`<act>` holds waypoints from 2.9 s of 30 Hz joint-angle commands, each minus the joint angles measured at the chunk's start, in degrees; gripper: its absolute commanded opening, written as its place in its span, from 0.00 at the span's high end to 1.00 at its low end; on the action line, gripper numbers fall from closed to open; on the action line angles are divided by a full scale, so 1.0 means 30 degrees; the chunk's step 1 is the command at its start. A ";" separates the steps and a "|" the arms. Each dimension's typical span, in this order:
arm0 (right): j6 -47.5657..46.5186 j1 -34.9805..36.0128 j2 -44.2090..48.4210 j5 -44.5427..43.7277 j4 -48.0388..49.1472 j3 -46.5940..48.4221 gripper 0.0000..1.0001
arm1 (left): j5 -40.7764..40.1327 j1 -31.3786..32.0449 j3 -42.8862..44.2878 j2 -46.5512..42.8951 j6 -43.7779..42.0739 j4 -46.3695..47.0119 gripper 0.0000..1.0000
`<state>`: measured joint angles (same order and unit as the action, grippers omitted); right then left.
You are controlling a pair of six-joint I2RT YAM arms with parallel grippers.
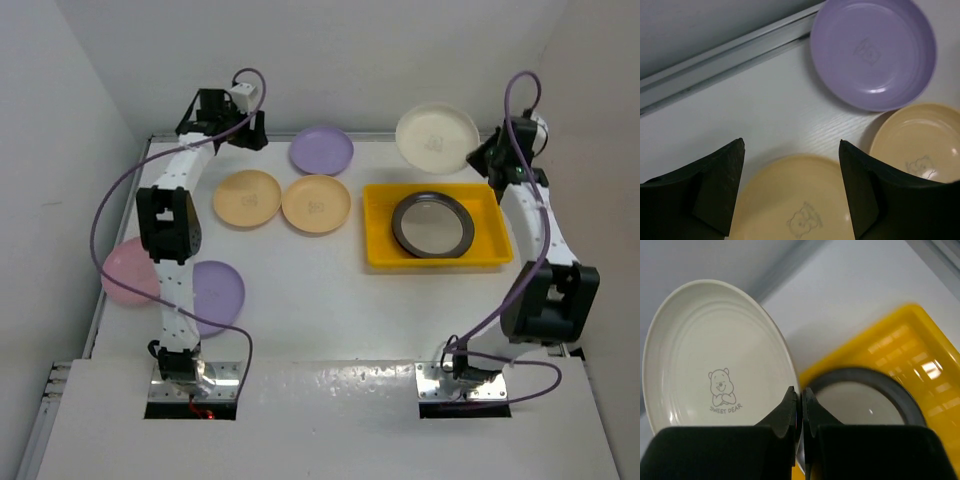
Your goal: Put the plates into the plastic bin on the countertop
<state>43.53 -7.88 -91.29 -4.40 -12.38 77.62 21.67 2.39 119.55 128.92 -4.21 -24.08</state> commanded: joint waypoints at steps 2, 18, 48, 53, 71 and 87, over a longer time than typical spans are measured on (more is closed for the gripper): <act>-0.1529 -0.0680 0.1188 0.1173 -0.2200 -0.4798 1.00 | 0.1007 0.1397 0.3355 0.2343 0.2396 0.0611 0.24; -0.3403 -0.2003 0.2012 0.1527 -0.0267 -0.9471 0.97 | -0.2790 0.3917 0.4036 0.6916 0.6676 0.5387 0.22; -0.4521 -0.1153 0.1072 -0.0232 -0.2201 -0.6451 0.54 | -0.2832 0.3306 0.5472 0.7917 0.8639 0.6677 1.00; -0.3146 -0.1445 0.1834 -0.0758 -0.2405 -0.6567 0.56 | -0.1689 0.3130 0.5708 0.5199 0.8873 0.6883 1.00; 0.1689 -0.3902 0.6755 -0.3044 -0.2927 -0.9411 0.57 | 0.3147 0.8603 0.3506 0.1377 1.2120 0.3396 1.00; 0.2044 -0.5928 0.9159 -0.2137 -0.2757 -1.1402 0.57 | -0.0630 1.2649 0.4419 0.4340 1.0895 0.5063 1.00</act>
<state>50.59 -25.17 -64.79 -11.31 -21.15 43.97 23.09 41.28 130.10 142.96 28.53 -14.11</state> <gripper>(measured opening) 0.435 0.003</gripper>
